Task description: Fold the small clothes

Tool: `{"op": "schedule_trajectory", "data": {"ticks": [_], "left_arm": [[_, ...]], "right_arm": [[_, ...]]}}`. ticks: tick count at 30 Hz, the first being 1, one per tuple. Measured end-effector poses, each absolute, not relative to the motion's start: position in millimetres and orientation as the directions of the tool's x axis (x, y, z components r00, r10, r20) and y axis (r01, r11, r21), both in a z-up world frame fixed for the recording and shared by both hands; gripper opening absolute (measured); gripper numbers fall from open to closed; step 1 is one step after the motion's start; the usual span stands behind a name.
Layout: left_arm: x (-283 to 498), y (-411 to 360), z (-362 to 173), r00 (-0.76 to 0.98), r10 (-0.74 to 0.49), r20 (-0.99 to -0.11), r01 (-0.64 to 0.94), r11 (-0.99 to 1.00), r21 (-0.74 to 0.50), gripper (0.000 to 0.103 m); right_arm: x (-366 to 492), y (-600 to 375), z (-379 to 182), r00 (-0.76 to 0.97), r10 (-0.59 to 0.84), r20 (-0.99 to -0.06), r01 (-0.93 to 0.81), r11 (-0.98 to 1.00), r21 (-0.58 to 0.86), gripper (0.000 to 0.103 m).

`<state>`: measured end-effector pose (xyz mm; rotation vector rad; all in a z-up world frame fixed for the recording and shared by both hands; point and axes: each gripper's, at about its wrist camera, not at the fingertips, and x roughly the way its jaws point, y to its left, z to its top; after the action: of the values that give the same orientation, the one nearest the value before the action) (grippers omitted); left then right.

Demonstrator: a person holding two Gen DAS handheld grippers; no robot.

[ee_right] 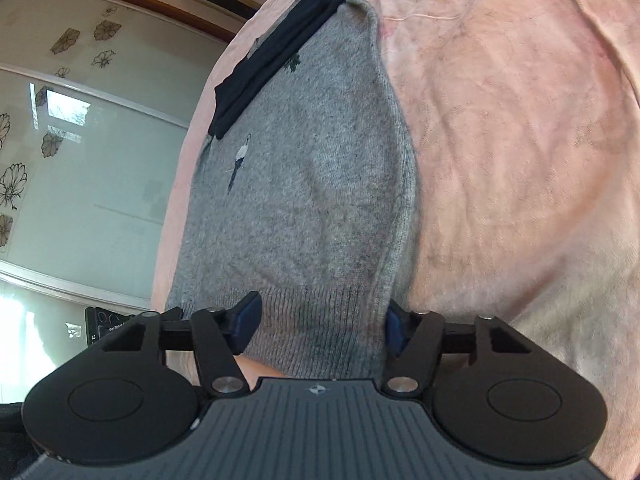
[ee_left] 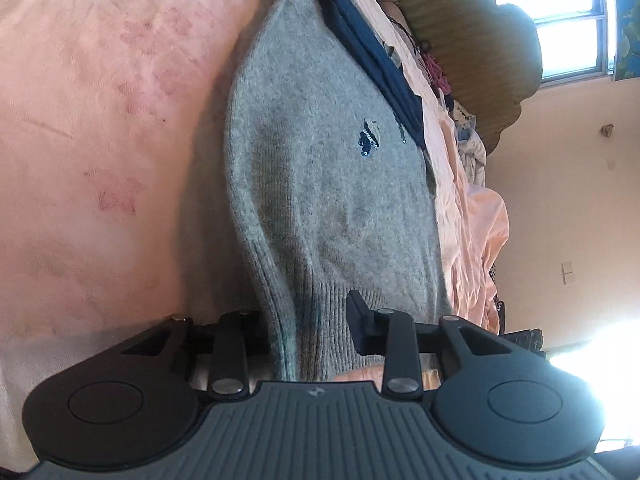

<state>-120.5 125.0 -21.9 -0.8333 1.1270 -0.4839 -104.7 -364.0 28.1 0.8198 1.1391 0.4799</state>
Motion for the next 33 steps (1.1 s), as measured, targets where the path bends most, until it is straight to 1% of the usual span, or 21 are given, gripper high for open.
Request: {"op": "schedule_trajectory", "data": {"ticks": [1,2,5,8,10,12,15,18,21,24,26,27,29,30,31,32,33], "left_arm": [[-120,125,-20,0.377,-0.697,-0.610,-0.059,0.639,-0.767,0.015],[-119,124,-17,0.378,-0.687,-0.620,-0.053,0.653,-0.756,0.011],[-115,123,-2,0.395,-0.684,-0.613,-0.002,0.666,-0.746,0.008],[-103,122,24,0.431,-0.692,-0.579,0.075,0.667,-0.742,0.008],[-83,123,40,0.464,-0.701,-0.542,0.120,0.656,-0.745,0.005],[-55,122,51,0.500,-0.701,-0.509,0.148,0.648,-0.747,0.005],[7,115,70,0.560,-0.686,-0.465,0.185,0.650,-0.737,0.005],[76,105,85,0.609,-0.662,-0.438,0.217,0.670,-0.710,0.005],[146,91,93,0.648,-0.610,-0.457,0.208,0.718,-0.664,0.005],[211,76,92,0.679,-0.529,-0.508,0.177,0.790,-0.587,0.005],[250,70,79,0.702,-0.441,-0.559,0.125,0.849,-0.513,0.005],[267,70,69,0.696,-0.412,-0.588,0.088,0.862,-0.500,0.006],[296,78,46,0.655,-0.373,-0.657,-0.019,0.861,-0.508,0.009],[302,83,38,0.631,-0.373,-0.680,-0.070,0.846,-0.529,0.011],[304,91,31,0.607,-0.386,-0.694,-0.116,0.822,-0.558,0.022],[300,101,26,0.604,-0.403,-0.688,-0.134,0.799,-0.586,0.040],[293,108,27,0.628,-0.401,-0.667,-0.128,0.792,-0.597,0.052]], "right_arm": [[-104,-363,25,0.352,0.702,-0.620,0.071,0.640,0.765,0.012],[-103,-361,22,0.341,0.691,-0.638,0.073,0.657,0.750,0.012],[-104,-360,29,0.372,0.703,-0.606,0.033,0.642,0.766,0.012],[-97,-363,50,0.436,0.725,-0.534,-0.019,0.601,0.799,0.011],[-84,-365,66,0.471,0.736,-0.485,-0.069,0.579,0.812,0.011],[-61,-371,82,0.516,0.746,-0.421,-0.113,0.547,0.830,0.011],[-11,-379,95,0.587,0.742,-0.324,-0.156,0.497,0.854,0.011],[54,-386,95,0.640,0.720,-0.269,-0.159,0.467,0.870,0.011],[122,-395,92,0.677,0.693,-0.248,-0.132,0.446,0.885,0.011],[198,-395,78,0.692,0.667,-0.276,-0.087,0.457,0.885,0.011],[241,-395,66,0.702,0.643,-0.305,-0.036,0.460,0.887,0.011],[261,-395,58,0.698,0.644,-0.314,-0.018,0.454,0.891,0.012],[292,-396,37,0.693,0.626,-0.356,0.057,0.445,0.894,0.016],[299,-392,26,0.705,0.584,-0.402,0.117,0.463,0.878,0.032],[304,-389,21,0.708,0.566,-0.422,0.133,0.480,0.867,0.062],[305,-384,19,0.714,0.551,-0.432,0.125,0.506,0.853,0.075],[302,-381,19,0.723,0.537,-0.435,0.118,0.525,0.843,0.088]]}}
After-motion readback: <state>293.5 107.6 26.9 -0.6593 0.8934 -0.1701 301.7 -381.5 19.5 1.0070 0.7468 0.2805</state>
